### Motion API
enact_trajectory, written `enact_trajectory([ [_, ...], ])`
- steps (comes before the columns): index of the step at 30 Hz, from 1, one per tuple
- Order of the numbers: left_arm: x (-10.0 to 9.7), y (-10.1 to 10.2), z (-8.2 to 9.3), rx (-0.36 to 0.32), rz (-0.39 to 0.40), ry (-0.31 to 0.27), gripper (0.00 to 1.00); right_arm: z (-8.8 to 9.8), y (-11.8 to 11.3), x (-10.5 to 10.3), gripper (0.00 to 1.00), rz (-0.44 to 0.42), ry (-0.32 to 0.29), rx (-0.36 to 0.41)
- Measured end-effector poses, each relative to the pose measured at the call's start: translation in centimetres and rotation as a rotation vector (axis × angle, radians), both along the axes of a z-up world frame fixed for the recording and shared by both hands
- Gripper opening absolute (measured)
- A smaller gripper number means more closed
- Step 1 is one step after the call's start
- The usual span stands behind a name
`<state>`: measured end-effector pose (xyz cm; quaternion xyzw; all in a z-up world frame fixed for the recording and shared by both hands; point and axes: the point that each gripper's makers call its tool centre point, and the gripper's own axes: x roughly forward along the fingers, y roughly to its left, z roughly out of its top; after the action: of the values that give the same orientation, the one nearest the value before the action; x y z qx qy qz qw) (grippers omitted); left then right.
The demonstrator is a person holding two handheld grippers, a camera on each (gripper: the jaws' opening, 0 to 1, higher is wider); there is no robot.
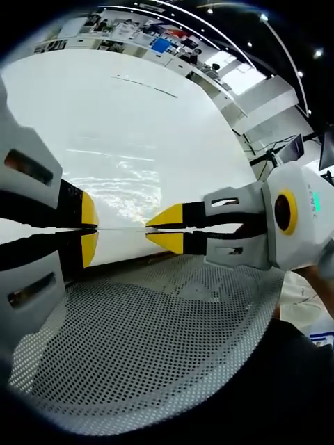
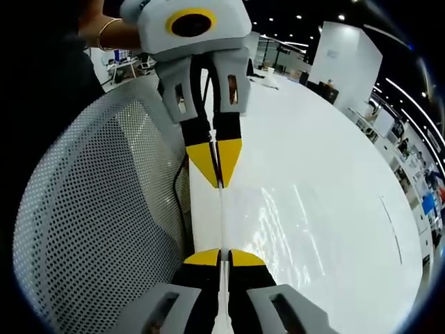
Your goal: Open the resealable bag by pulling the two sides of the seal apart until the entire bag opening is separated and visibly accessible.
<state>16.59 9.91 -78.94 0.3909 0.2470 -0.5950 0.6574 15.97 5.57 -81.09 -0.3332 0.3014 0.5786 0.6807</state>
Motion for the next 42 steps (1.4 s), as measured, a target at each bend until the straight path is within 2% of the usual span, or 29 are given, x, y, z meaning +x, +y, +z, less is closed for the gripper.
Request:
enact_trajectory([
  [38, -0.2, 1.3, -0.4, 0.026, 0.009, 0.013, 0.0, -1.0, -2.6, -0.3, 0.0, -0.026, 0.022, -0.042],
  [42, -0.2, 1.5, -0.4, 0.029, 0.013, 0.012, 0.0, -1.2, -2.9, -0.3, 0.0, -0.021, 0.006, -0.059],
])
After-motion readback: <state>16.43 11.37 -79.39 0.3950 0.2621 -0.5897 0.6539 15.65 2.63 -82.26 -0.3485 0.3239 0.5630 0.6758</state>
